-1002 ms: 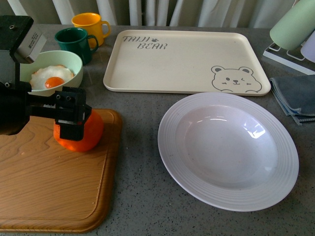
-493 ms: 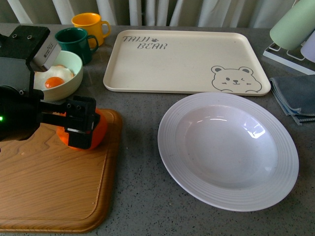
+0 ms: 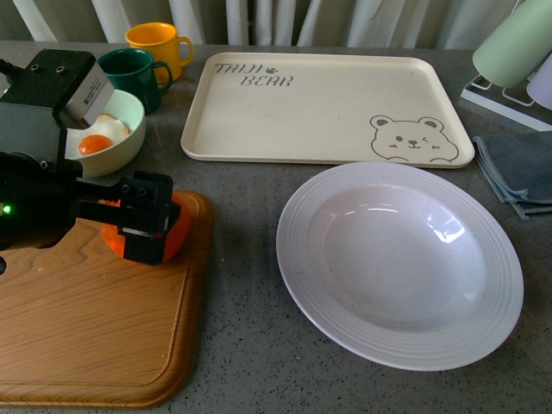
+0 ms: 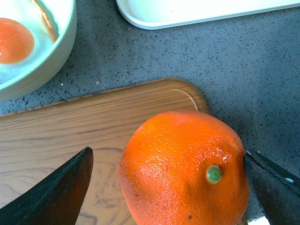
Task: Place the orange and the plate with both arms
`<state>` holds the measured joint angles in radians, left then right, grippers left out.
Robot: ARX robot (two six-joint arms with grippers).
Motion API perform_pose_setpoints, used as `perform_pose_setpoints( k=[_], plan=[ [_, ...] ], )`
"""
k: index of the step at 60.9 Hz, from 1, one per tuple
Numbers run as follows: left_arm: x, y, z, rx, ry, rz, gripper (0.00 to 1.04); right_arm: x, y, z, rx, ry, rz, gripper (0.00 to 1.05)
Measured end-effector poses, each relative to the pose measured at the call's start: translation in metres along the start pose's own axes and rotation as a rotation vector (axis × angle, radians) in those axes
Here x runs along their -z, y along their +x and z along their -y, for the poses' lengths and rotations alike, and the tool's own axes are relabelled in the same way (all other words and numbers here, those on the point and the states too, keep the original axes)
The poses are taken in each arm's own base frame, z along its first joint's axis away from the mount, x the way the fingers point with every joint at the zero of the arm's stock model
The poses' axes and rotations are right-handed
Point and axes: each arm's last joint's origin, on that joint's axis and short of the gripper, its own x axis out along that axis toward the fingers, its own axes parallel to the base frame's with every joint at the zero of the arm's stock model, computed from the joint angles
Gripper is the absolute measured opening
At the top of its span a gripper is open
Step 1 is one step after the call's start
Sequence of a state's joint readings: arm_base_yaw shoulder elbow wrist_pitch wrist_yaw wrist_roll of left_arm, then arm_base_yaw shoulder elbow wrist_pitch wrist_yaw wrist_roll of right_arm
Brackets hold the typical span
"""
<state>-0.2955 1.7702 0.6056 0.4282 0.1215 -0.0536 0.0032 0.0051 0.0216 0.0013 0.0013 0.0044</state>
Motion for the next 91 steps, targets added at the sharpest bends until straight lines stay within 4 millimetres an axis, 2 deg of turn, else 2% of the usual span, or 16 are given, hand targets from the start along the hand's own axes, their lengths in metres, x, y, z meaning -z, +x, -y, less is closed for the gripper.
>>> perform_pose_setpoints(
  k=[10, 12, 16, 22, 29, 46, 59, 67, 77, 85, 91],
  plan=[
    [0.000, 0.000, 0.000, 0.006, -0.003, -0.004, 0.96, 0.000, 0.000, 0.000, 0.000, 0.000, 0.000, 0.96],
    [0.001, 0.000, 0.000, 0.007, -0.004, -0.006, 0.93, 0.000, 0.000, 0.000, 0.000, 0.000, 0.000, 0.96],
    [0.000, 0.000, 0.000, 0.012, -0.014, -0.005, 0.79, 0.000, 0.000, 0.000, 0.000, 0.000, 0.000, 0.96],
    [0.000, 0.000, -0.001, 0.012, -0.026, -0.005, 0.64, 0.000, 0.000, 0.000, 0.000, 0.000, 0.000, 0.96],
    [0.000, 0.000, -0.002, 0.010, -0.036, -0.007, 0.55, 0.000, 0.000, 0.000, 0.000, 0.000, 0.000, 0.96],
    [-0.001, -0.003, -0.004, 0.007, -0.054, -0.010, 0.50, 0.000, 0.000, 0.000, 0.000, 0.000, 0.000, 0.96],
    [-0.010, -0.015, 0.000, 0.026, -0.076, 0.005, 0.50, 0.000, 0.000, 0.000, 0.000, 0.000, 0.000, 0.96],
    [-0.022, -0.025, 0.013, 0.068, -0.067, 0.035, 0.50, 0.000, 0.000, 0.000, 0.000, 0.000, 0.000, 0.96],
    [-0.036, -0.025, 0.038, 0.131, -0.036, 0.064, 0.49, 0.000, 0.000, 0.000, 0.000, 0.000, 0.000, 0.96],
    [-0.044, -0.019, 0.065, 0.193, 0.012, 0.071, 0.49, 0.000, 0.000, 0.000, 0.000, 0.000, 0.000, 0.96],
    [-0.045, -0.006, 0.087, 0.238, 0.053, 0.059, 0.49, 0.000, 0.000, 0.000, 0.000, 0.000, 0.000, 0.96]
  ],
)
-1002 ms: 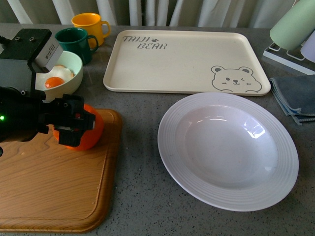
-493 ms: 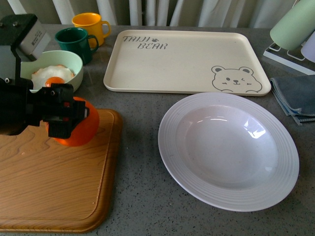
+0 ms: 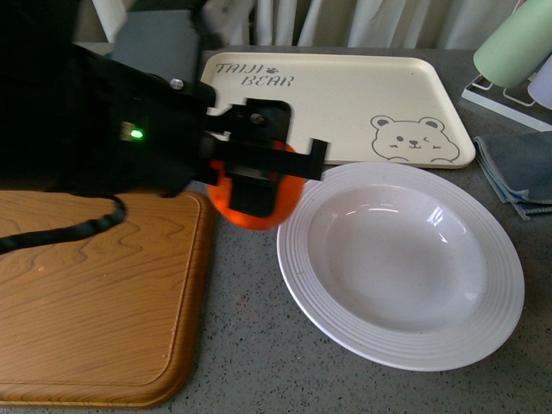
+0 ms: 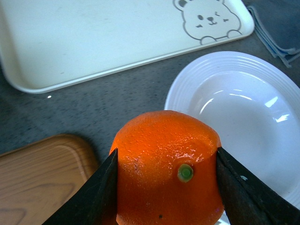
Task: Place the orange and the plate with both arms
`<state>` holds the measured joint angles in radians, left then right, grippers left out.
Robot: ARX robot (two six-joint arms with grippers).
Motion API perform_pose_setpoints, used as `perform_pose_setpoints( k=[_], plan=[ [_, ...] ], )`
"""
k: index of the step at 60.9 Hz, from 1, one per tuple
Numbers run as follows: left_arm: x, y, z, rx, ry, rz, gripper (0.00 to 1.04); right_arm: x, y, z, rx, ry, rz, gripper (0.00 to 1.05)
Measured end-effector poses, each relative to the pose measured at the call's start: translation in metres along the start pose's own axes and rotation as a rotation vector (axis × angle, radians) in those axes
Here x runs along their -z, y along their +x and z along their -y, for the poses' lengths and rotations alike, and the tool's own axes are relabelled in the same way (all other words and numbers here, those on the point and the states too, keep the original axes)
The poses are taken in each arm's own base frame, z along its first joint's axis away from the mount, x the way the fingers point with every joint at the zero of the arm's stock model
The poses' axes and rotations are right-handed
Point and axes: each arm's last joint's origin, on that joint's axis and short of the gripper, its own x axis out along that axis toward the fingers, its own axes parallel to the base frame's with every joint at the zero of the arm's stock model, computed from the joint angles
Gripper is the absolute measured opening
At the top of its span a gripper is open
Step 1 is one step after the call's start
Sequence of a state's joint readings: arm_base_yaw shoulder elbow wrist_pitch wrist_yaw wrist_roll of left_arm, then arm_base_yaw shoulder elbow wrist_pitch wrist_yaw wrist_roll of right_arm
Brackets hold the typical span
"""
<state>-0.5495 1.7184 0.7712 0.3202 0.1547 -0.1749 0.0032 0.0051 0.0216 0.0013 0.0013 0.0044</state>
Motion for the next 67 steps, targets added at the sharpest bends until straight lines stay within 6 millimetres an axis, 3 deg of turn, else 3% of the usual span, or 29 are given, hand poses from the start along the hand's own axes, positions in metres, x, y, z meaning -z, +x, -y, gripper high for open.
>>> perform_pose_setpoints(
  k=[18, 31, 48, 67],
  plan=[
    [0.001, 0.034, 0.034, 0.083, 0.061, -0.039, 0.49, 0.000, 0.000, 0.000, 0.000, 0.000, 0.000, 0.96],
    [-0.001, 0.049, 0.046, 0.120, 0.079, -0.037, 0.49, 0.000, 0.000, 0.000, 0.000, 0.000, 0.000, 0.96],
    [0.009, 0.072, 0.051, 0.136, 0.078, -0.078, 0.49, 0.000, 0.000, 0.000, 0.000, 0.000, 0.000, 0.96],
    [0.013, 0.080, 0.052, 0.140, 0.076, -0.090, 0.50, 0.000, 0.000, 0.000, 0.000, 0.000, 0.000, 0.96]
  ],
)
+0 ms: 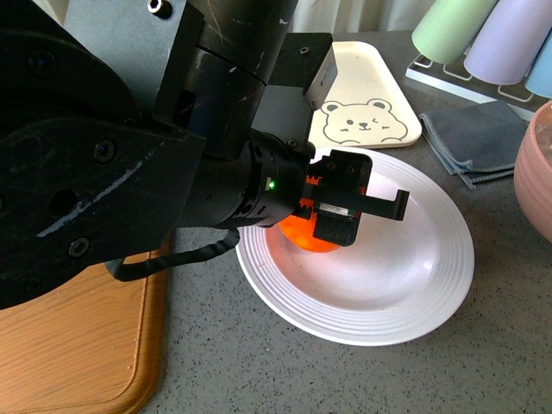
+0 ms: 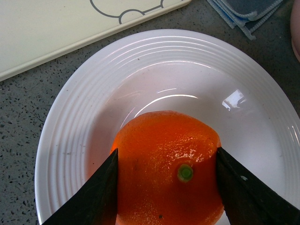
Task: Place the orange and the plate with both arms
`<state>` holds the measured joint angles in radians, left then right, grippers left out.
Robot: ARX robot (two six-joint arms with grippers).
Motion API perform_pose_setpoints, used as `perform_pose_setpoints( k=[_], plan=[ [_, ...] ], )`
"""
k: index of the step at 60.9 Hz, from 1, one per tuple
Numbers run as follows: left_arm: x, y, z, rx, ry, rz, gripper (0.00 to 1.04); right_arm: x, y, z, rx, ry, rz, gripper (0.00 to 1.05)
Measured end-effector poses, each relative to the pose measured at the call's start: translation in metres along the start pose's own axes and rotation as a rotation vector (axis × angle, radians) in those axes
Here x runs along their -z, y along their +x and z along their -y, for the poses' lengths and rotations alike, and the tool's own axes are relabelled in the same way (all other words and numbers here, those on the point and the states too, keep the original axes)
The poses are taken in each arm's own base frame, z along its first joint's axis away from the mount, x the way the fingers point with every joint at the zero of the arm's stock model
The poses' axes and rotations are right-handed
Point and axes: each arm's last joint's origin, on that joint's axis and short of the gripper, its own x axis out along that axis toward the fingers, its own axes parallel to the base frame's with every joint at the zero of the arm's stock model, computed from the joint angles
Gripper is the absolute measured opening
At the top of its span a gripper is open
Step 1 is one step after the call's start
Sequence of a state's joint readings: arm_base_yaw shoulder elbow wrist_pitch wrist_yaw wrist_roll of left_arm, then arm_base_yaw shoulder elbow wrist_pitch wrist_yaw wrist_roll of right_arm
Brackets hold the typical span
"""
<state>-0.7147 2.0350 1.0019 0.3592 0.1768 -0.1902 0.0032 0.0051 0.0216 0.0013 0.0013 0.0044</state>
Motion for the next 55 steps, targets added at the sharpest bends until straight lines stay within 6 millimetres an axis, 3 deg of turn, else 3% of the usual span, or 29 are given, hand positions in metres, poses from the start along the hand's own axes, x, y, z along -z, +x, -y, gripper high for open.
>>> perform_pose_setpoints(
  k=[19, 36, 50, 55],
  plan=[
    [0.000, 0.002, 0.000, 0.005, -0.008, 0.002, 0.97, 0.000, 0.000, 0.000, 0.000, 0.000, 0.000, 0.96],
    [-0.010, -0.015, -0.006, 0.007, -0.058, 0.062, 0.96, 0.000, 0.000, 0.000, 0.000, 0.000, 0.000, 0.96],
    [-0.042, -0.072, -0.040, -0.045, -0.176, 0.240, 0.96, 0.000, 0.000, 0.000, 0.000, 0.000, 0.000, 0.96],
    [-0.045, -0.109, -0.063, -0.104, -0.237, 0.319, 0.96, 0.000, 0.000, 0.000, 0.000, 0.000, 0.000, 0.96]
  ],
)
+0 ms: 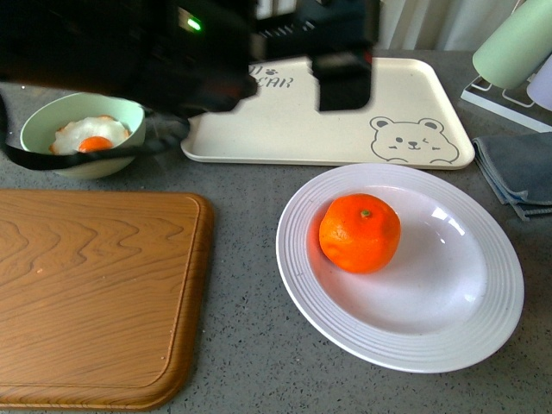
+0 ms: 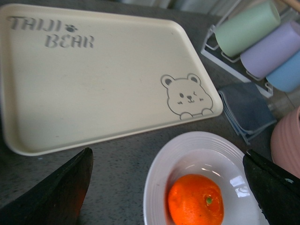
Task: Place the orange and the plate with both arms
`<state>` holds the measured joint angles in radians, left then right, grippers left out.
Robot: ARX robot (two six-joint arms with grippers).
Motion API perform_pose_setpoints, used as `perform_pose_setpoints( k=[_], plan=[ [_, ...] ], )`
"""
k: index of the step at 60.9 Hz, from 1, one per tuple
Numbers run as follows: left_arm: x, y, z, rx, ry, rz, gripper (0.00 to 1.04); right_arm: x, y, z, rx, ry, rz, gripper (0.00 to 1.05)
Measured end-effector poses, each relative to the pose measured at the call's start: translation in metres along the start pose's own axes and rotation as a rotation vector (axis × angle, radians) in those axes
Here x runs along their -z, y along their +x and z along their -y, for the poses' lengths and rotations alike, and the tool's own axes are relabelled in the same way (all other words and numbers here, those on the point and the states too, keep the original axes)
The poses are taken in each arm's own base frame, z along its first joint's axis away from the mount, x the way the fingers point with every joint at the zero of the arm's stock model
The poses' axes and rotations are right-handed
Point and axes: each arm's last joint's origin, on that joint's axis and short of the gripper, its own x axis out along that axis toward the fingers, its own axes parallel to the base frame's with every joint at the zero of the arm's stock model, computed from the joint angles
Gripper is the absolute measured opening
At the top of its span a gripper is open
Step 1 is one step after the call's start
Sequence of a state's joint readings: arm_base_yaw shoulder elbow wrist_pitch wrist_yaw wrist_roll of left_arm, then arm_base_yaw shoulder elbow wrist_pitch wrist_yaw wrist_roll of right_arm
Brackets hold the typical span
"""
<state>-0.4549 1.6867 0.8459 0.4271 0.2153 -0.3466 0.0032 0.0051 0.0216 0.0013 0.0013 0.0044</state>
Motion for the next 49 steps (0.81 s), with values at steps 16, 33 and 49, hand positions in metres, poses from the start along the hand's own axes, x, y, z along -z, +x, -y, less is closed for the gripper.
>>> perform_pose_setpoints(
  k=[16, 33, 49],
  plan=[
    [0.001, -0.066, -0.029, -0.418, 0.163, 0.468, 0.74, 0.000, 0.000, 0.000, -0.001, 0.000, 0.000, 0.96],
    [0.037, -0.129, -0.052, -0.571, 0.258, 0.523, 0.22, 0.000, 0.000, 0.000, -0.002, 0.000, 0.000, 0.96],
    [0.060, -0.162, -0.057, -0.573, 0.266, 0.520, 0.02, 0.000, 0.000, 0.000, -0.002, 0.000, 0.000, 0.96]
  ],
)
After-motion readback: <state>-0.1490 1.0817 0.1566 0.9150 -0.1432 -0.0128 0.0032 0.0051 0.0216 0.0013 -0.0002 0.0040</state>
